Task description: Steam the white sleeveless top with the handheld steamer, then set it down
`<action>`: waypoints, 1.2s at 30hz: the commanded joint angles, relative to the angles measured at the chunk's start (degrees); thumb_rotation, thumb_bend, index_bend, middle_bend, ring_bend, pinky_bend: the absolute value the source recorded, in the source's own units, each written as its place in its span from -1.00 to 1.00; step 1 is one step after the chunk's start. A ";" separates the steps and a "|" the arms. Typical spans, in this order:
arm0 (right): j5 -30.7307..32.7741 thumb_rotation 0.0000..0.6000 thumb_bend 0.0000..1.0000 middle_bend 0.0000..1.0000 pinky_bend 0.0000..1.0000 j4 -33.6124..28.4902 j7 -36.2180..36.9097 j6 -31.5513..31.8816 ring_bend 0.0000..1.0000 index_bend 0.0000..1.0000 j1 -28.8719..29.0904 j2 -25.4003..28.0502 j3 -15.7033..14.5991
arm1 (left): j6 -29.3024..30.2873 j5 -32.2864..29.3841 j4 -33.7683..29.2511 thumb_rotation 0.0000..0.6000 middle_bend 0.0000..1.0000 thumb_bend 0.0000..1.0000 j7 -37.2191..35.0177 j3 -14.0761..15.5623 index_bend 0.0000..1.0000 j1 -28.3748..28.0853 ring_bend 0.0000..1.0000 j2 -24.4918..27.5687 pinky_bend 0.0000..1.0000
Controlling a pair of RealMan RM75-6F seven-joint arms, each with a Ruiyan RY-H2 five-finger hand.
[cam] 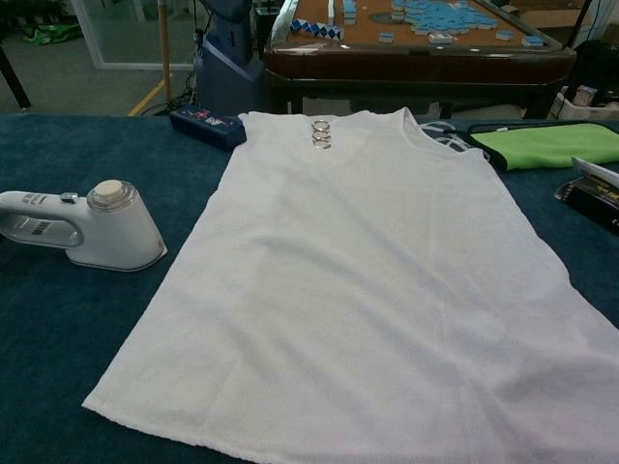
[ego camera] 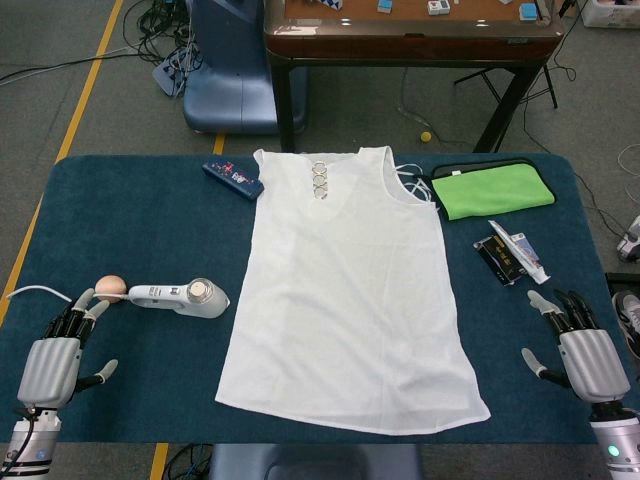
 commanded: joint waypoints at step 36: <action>2.76 1.00 -0.39 -0.51 -1.00 -12.01 -8.26 2.88 -0.84 -0.79 0.82 10.43 5.26 | -18.36 -13.01 8.85 1.00 -0.92 -0.66 1.33 -8.30 -0.75 -14.68 -0.87 -7.17 -0.70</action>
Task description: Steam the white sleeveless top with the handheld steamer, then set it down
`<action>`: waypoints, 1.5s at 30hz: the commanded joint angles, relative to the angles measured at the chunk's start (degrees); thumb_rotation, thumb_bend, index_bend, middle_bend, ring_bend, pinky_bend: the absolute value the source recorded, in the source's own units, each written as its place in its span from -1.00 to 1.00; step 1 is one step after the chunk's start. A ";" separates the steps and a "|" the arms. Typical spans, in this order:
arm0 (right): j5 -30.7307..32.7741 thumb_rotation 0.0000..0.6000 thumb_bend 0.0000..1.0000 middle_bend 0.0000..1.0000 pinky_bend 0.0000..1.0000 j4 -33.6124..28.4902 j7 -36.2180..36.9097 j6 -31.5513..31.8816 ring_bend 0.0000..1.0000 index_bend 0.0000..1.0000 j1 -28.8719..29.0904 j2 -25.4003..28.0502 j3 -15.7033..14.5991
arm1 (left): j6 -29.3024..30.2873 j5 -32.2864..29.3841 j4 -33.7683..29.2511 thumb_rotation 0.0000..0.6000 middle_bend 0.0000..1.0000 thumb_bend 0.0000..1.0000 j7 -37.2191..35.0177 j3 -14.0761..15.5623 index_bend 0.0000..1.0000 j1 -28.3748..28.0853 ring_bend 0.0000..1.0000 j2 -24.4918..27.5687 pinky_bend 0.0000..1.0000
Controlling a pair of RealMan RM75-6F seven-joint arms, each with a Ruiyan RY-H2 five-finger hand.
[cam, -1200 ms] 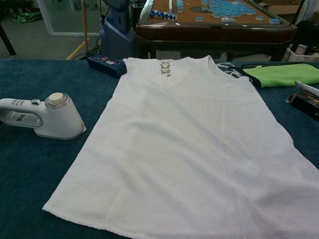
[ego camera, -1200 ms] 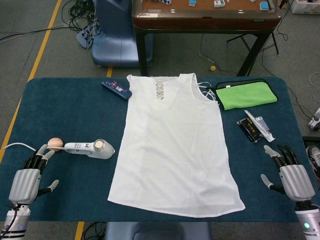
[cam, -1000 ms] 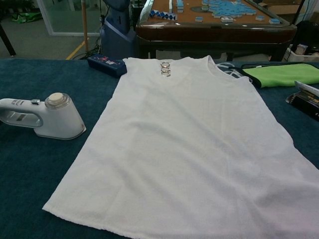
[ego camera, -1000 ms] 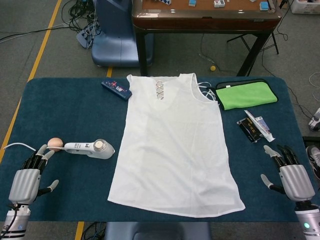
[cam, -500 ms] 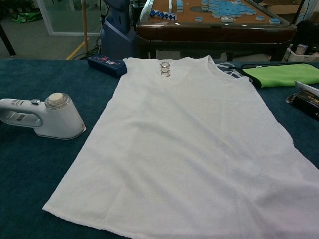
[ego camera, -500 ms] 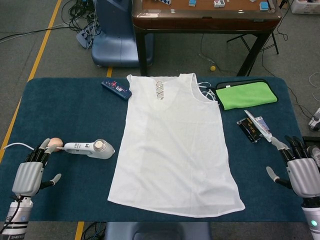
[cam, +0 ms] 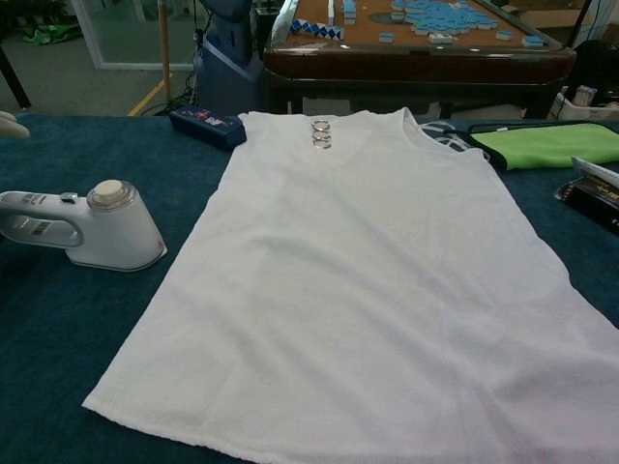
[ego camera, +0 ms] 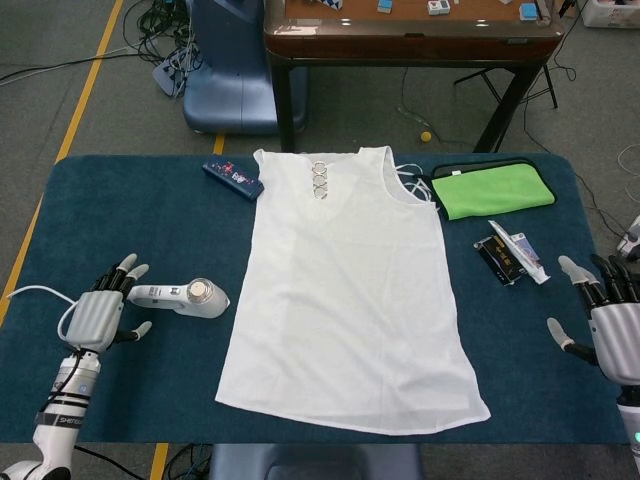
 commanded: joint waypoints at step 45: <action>1.63 1.00 -0.38 -0.51 -1.00 1.05 1.70 -2.48 -0.84 -0.79 0.17 -0.04 -0.51 | -9.01 -8.23 26.92 1.00 -0.23 -0.66 0.24 -2.04 -0.03 -12.01 -0.29 -17.15 -0.60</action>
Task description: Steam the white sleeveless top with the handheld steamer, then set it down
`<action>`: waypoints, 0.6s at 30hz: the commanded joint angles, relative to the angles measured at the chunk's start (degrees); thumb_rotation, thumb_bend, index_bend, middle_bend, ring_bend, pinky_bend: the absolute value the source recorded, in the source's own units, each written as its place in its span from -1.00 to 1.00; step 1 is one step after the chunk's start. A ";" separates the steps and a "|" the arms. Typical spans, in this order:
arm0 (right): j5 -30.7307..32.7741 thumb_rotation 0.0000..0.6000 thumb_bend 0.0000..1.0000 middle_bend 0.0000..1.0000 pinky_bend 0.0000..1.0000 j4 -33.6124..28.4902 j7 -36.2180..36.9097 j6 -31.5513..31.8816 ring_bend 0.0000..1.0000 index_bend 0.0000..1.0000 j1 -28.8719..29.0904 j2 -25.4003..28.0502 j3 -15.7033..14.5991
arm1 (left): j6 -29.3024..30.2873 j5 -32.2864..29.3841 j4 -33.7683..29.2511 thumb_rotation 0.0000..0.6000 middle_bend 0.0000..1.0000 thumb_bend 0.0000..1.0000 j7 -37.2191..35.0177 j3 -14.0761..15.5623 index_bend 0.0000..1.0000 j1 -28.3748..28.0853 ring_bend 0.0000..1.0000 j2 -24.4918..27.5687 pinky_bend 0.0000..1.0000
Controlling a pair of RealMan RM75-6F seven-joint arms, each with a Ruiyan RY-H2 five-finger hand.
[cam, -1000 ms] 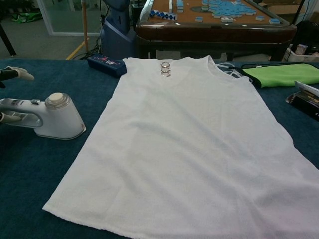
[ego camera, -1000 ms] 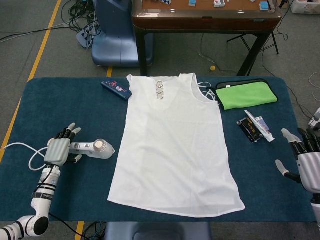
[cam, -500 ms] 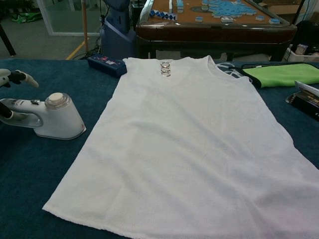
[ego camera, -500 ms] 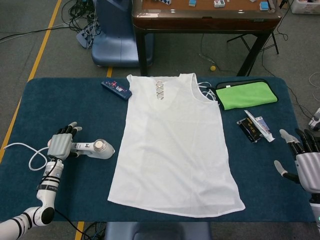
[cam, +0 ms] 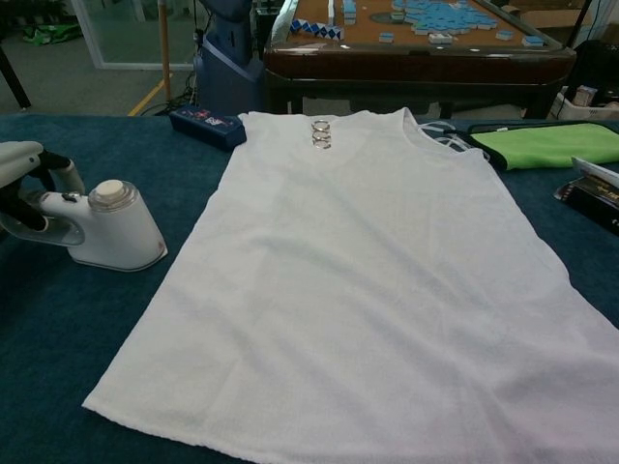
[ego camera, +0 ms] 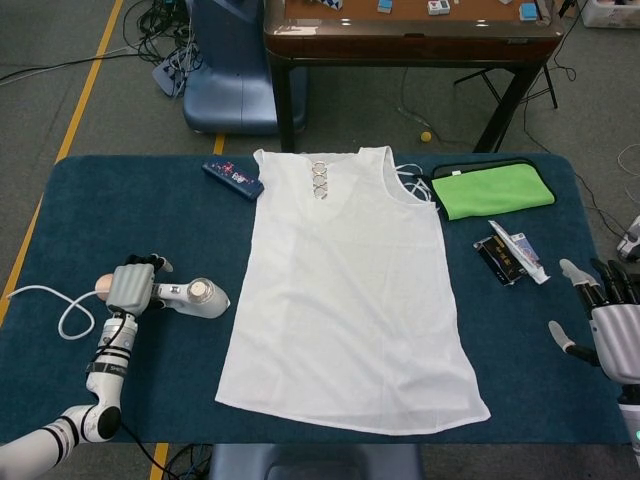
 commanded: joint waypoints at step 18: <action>0.48 1.00 -0.39 -0.51 -1.00 -0.35 -0.22 -0.12 -0.84 -0.79 -0.30 0.03 -0.20 | -0.25 5.59 1.19 1.00 0.07 -0.63 -8.52 1.82 0.57 -1.21 -0.07 -0.32 -0.26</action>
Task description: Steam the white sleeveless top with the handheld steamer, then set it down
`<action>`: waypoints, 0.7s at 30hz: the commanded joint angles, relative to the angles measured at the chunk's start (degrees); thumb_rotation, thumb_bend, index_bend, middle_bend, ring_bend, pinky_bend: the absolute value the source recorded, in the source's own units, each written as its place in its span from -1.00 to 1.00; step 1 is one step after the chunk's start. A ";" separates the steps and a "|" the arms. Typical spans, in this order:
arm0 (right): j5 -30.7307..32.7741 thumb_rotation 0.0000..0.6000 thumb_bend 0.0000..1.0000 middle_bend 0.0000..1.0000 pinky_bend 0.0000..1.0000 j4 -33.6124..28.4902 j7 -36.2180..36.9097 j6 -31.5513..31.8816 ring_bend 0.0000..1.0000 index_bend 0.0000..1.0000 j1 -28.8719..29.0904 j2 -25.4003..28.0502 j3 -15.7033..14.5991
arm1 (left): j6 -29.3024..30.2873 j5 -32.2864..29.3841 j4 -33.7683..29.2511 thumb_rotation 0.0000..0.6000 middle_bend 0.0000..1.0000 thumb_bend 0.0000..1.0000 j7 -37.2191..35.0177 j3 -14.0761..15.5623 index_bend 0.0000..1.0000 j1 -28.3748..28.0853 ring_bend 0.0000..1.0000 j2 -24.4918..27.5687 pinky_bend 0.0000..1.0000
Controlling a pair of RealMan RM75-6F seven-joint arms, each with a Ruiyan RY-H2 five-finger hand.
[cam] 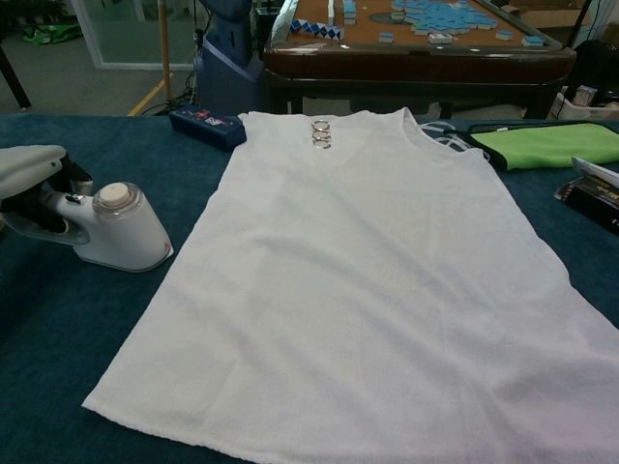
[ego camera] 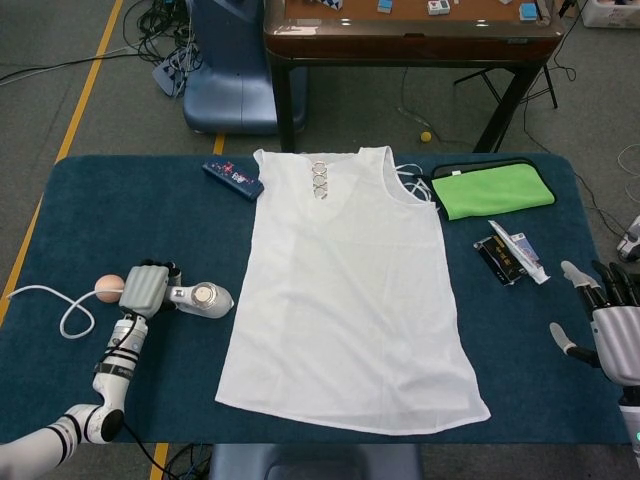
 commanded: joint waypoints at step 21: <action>-1.02 1.00 -0.39 -0.51 -1.00 -1.45 -1.38 -1.06 -0.84 -0.79 0.59 0.28 -0.49 | -3.86 5.48 -1.81 1.00 0.58 -0.63 -26.61 -0.37 0.76 -1.68 0.36 4.69 0.35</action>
